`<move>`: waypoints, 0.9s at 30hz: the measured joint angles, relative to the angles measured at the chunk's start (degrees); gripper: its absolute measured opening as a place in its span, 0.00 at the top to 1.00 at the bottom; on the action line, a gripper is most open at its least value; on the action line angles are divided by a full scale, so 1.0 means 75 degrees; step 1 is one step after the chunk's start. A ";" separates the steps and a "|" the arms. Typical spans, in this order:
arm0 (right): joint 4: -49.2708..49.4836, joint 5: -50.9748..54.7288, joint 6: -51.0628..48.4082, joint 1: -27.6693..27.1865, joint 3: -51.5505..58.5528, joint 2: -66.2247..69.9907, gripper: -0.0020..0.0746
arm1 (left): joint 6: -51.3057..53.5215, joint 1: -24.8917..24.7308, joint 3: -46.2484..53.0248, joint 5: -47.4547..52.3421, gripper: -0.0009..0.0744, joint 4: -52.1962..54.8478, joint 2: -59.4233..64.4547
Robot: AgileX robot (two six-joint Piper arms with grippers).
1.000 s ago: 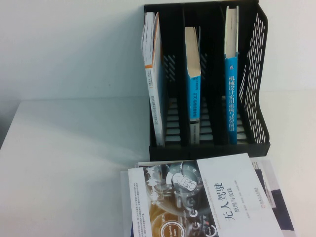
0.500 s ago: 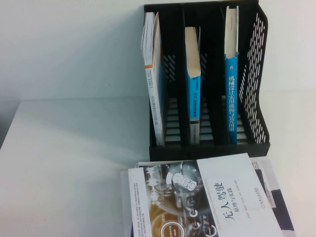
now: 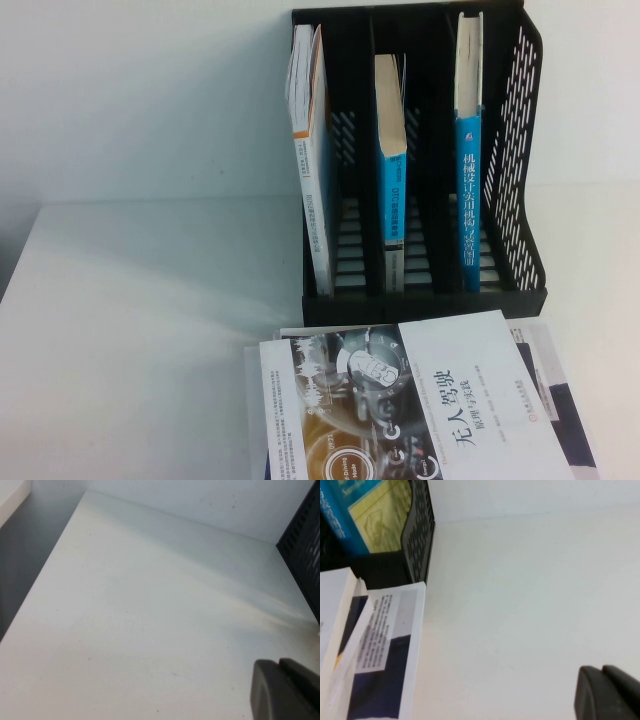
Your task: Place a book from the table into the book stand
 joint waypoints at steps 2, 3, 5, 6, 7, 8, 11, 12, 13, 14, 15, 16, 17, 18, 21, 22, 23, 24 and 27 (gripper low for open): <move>0.0000 0.0000 0.0036 0.0000 0.0000 0.0000 0.98 | 0.0000 0.0000 0.0000 0.0000 0.99 0.0000 0.0000; 0.0000 0.0000 0.0054 0.0000 0.0000 0.0000 0.98 | 0.0000 0.0000 0.0000 0.0000 0.99 0.0000 0.0000; 0.0000 0.0000 0.0051 0.0000 0.0000 0.0000 0.98 | 0.0000 0.0000 0.0000 0.0000 0.99 0.0000 0.0000; 0.0000 0.0000 0.0056 0.0000 0.0000 0.0000 0.98 | 0.0000 0.0000 0.0000 0.0000 0.99 0.0000 0.0000; 0.0000 0.0000 0.0056 0.0000 0.0000 0.0000 0.98 | 0.0000 0.0000 0.0000 0.0000 0.99 0.0000 0.0000; 0.0000 0.0000 0.0069 0.0000 0.0000 0.0000 0.98 | 0.0000 0.0000 0.0000 0.0000 0.99 0.0000 0.0000; 0.0000 0.0000 0.0082 0.0000 0.0000 0.0000 0.98 | 0.0000 0.0000 0.0000 0.0000 0.99 0.0000 0.0000; 0.0000 0.0000 0.0086 0.0000 0.0000 0.0000 0.98 | 0.0000 0.0000 0.0000 0.0000 0.99 0.0000 0.0000; 0.0000 0.0000 0.0086 0.0000 0.0000 0.0000 0.98 | 0.0000 0.0000 0.0000 0.0000 0.99 0.0000 0.0000; 0.0000 0.0000 0.0086 0.0000 0.0000 0.0000 0.98 | 0.0000 0.0000 0.0000 0.0000 0.99 0.0000 0.0000; 0.0000 0.0000 0.0086 0.0000 0.0000 0.0000 0.98 | 0.0000 0.0000 0.0000 0.0000 0.99 0.0000 0.0000; 0.0000 0.0000 0.0086 0.0000 0.0000 0.0000 0.98 | 0.0000 0.0000 0.0000 0.0000 0.99 0.0000 0.0000; 0.0000 0.0000 0.0086 0.0000 0.0000 0.0000 0.98 | 0.0000 0.0000 0.0000 0.0000 0.99 0.0000 0.0000; 0.0000 0.0000 0.0086 0.0000 0.0000 0.0000 0.98 | 0.0000 0.0000 0.0000 0.0000 0.99 0.0000 0.0000; 0.0000 0.0000 0.0086 0.0000 0.0000 0.0000 0.98 | 0.0000 0.0000 0.0000 0.0000 0.99 0.0000 0.0000; 0.0000 0.0000 0.0086 0.0000 0.0000 0.0000 0.98 | 0.0000 0.0000 0.0000 0.0000 0.99 0.0000 0.0000; 0.0000 0.0000 0.0086 0.0000 0.0000 0.0000 0.98 | 0.0000 0.0000 0.0000 0.0000 0.99 0.0000 0.0000; 0.0000 0.0000 0.0086 0.0000 0.0000 0.0000 0.98 | 0.0000 0.0000 0.0000 0.0000 0.99 0.0000 0.0000; 0.0000 0.0000 0.0086 0.0000 0.0000 0.0000 0.98 | 0.0000 0.0000 0.0000 0.0000 0.99 0.0000 0.0000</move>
